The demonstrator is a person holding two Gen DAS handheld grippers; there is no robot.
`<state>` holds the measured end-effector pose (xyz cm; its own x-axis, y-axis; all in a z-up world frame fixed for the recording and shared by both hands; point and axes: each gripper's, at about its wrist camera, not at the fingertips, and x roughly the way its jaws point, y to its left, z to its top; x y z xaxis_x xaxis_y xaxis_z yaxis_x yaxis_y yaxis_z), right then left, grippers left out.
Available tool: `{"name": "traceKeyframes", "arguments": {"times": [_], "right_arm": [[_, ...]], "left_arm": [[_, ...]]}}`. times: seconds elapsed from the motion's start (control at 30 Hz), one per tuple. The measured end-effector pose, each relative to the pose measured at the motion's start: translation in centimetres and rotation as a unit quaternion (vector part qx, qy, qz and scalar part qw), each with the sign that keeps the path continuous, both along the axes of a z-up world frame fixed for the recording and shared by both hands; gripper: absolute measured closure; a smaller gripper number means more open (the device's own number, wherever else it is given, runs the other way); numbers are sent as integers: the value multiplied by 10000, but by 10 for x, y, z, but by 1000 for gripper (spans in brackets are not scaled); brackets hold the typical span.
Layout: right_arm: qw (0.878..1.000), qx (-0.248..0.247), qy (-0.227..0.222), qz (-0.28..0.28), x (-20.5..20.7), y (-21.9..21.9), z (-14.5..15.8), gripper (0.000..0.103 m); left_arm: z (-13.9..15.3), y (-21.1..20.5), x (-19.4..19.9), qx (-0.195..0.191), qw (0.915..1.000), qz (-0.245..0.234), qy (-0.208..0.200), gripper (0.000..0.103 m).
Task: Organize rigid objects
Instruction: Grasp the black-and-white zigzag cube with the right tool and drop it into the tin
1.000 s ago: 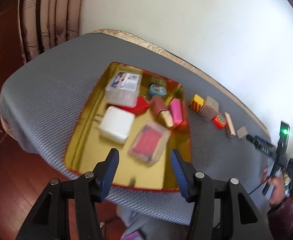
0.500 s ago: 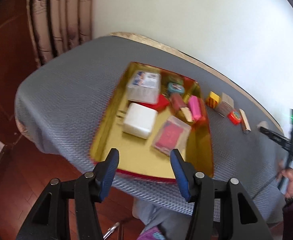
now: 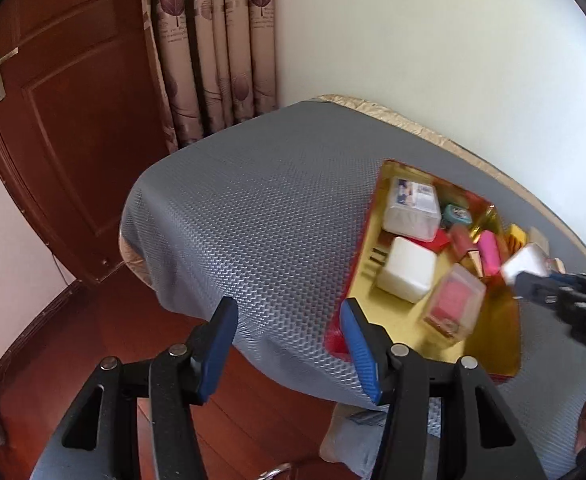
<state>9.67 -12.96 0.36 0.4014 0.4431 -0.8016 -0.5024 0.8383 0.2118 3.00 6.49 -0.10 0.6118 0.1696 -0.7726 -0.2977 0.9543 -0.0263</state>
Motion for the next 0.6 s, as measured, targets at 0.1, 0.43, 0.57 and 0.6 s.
{"name": "traceKeyframes", "arguments": {"times": [0.1,0.43,0.57,0.6], "right_arm": [[9995,-141,177,-206,16,13,-19,76],[9971,-393,416,-497,54,27,-37,75],[9965,-346,425,-632,58,27,-37,69],[9967,-150,416,-686,55,23,-32,60]], "left_arm": [[-6,1,3,-311,9993,-150,164,48],[-8,-27,6,-30,9969,-746,243,48],[-9,-37,5,183,9957,-872,241,48],[-9,-39,5,214,9955,-889,238,48]]}}
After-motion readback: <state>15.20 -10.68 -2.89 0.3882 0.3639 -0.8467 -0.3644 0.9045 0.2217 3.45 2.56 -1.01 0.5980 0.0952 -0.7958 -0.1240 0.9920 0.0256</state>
